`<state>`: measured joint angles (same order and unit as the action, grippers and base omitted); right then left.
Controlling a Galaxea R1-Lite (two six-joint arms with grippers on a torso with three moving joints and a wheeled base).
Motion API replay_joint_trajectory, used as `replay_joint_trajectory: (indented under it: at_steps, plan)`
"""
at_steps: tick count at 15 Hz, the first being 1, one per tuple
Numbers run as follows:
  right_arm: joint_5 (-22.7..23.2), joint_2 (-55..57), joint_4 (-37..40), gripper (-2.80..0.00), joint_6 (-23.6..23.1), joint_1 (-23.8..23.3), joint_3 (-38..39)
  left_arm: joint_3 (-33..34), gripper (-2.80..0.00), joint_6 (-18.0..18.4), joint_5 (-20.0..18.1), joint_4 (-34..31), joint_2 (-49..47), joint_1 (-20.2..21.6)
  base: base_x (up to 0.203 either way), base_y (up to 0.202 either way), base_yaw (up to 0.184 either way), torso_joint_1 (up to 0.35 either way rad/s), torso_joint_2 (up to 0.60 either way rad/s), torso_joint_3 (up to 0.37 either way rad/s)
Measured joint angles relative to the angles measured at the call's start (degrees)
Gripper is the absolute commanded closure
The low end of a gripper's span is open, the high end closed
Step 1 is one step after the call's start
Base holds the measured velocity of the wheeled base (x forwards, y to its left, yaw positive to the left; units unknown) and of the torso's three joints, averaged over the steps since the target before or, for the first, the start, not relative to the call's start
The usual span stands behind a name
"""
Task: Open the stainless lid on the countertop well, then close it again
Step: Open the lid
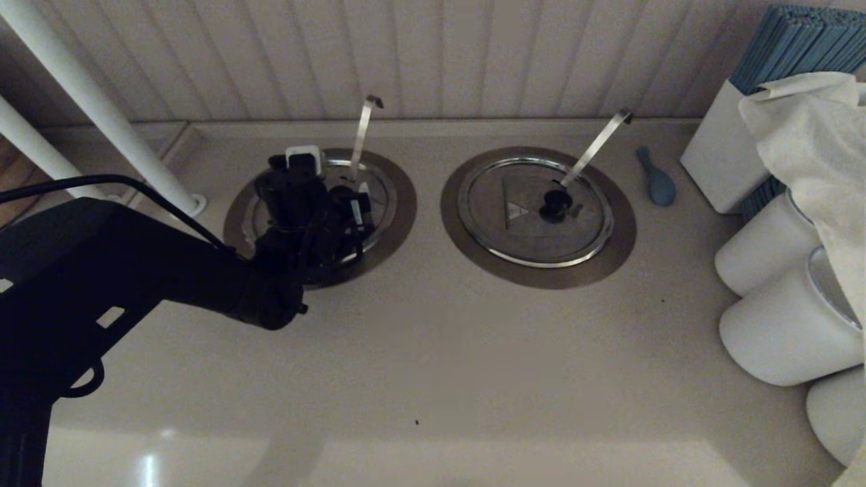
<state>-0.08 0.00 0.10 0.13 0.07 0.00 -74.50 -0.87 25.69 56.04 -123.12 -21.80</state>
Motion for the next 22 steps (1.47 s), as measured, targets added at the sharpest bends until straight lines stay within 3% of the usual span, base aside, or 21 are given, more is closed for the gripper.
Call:
replay_joint_trajectory:
  at_steps: [22]
  plan:
    - [0.0,0.0,0.0,-2.80,0.0,0.0,0.0,0.3,-2.80,0.2,-0.6,-0.4,3.7,3.5,0.000,0.000,0.000,0.000,0.00,0.000]
